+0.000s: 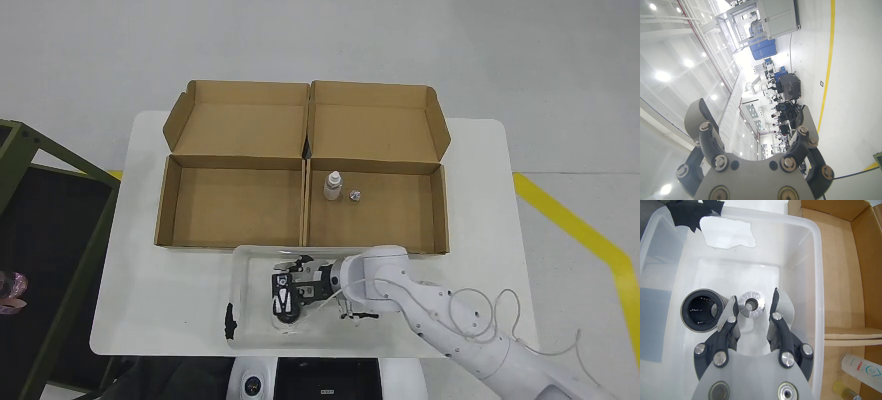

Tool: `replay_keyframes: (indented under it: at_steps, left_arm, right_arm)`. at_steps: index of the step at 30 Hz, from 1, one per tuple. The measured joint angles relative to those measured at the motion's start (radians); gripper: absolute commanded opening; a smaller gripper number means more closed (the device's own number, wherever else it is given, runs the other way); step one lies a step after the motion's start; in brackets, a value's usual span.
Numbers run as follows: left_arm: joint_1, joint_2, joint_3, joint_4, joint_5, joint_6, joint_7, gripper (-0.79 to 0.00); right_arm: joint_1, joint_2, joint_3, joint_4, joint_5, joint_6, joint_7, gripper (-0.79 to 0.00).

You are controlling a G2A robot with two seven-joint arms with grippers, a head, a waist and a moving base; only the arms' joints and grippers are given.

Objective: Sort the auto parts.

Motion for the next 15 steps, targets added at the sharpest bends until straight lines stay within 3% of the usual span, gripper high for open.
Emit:
replay_keyframes:
  at_steps: [15]
  left_arm:
    - [0.000,0.000,0.000,0.000,0.000,0.000,0.000,0.000]
  right_arm:
    - [0.023,-0.028,-0.032,0.058,0.011,0.000,0.005,-0.440]
